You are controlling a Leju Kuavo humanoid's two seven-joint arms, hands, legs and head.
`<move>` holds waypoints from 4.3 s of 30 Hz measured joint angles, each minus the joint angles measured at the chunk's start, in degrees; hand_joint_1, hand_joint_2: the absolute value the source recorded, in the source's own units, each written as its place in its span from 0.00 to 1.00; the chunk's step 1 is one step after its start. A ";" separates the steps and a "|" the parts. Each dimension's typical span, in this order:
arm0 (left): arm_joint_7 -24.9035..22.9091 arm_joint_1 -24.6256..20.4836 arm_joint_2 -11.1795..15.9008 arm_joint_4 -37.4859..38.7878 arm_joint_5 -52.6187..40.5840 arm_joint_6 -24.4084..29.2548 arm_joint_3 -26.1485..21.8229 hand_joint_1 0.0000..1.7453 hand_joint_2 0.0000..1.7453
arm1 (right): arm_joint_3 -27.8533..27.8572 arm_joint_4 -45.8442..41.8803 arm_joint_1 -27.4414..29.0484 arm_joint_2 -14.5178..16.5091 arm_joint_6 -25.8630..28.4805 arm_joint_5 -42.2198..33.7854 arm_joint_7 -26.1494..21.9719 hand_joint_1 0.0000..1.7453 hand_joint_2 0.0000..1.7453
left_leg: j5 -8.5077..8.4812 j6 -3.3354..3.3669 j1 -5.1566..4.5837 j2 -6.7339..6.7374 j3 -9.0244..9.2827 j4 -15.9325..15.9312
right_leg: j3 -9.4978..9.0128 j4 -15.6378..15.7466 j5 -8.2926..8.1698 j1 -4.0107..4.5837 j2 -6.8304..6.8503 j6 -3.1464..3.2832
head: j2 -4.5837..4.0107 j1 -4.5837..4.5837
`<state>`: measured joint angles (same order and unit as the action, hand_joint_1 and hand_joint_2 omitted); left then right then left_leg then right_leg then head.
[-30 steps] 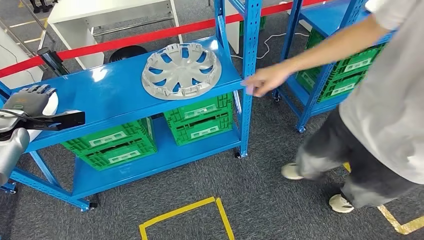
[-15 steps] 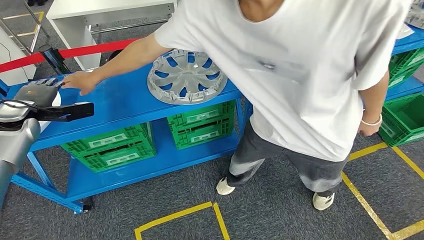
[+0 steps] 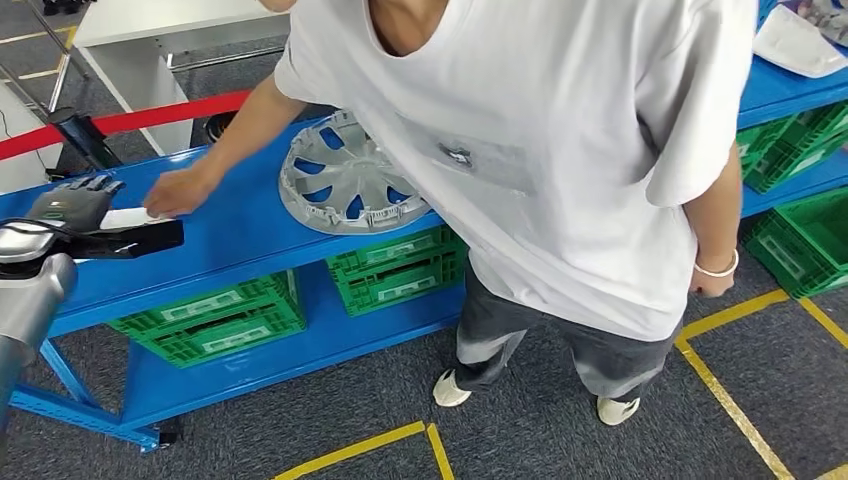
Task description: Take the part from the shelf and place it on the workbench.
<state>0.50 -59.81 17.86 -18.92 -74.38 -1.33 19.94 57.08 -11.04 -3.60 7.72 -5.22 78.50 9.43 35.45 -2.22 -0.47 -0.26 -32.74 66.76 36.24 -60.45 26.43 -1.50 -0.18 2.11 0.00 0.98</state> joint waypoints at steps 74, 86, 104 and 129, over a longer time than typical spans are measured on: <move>-0.34 7.18 -7.97 0.26 -9.84 5.02 2.23 0.00 0.50 | 1.29 -0.02 -0.40 0.22 0.07 0.73 -0.51 0.00 0.00 | -9.34 2.46 -1.07 -0.21 -1.35 -8.09 | -1.74 0.63 0.99 1.40 0.00 -0.58 | 0.00 -0.26; -0.87 6.00 -7.99 0.94 -9.68 2.08 1.81 0.00 1.00 | 1.29 -0.02 -0.42 0.22 0.13 0.73 -0.51 0.00 0.00 | -9.34 2.46 -1.07 -0.22 -1.35 -8.08 | -1.74 0.63 0.99 1.39 0.01 -0.58 | 0.00 -0.25; -2.55 6.69 -9.38 1.31 -9.70 2.70 1.68 0.25 1.00 | 1.44 -0.02 -0.45 0.22 0.26 0.55 -0.51 0.00 0.00 | -9.33 2.47 -1.08 -0.21 -1.35 -8.08 | -1.75 0.63 0.99 1.38 0.00 -0.59 | 0.00 -0.26; -0.31 5.94 -10.63 1.65 -9.54 0.48 -0.81 1.00 1.00 | 1.47 -0.02 -0.36 0.22 0.28 0.69 -0.51 0.00 0.00 | -9.32 2.48 -1.11 -0.20 -1.27 -8.08 | -1.82 0.64 0.98 1.35 -0.02 -0.59 | 0.00 -0.26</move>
<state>0.19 -53.88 7.23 -17.27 -83.91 -0.85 19.13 58.55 -11.06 -3.96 7.93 -4.94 79.19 8.92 26.13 0.27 -1.58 -0.47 -34.00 58.68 34.42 -59.81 27.41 -0.15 -0.20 1.52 0.00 0.72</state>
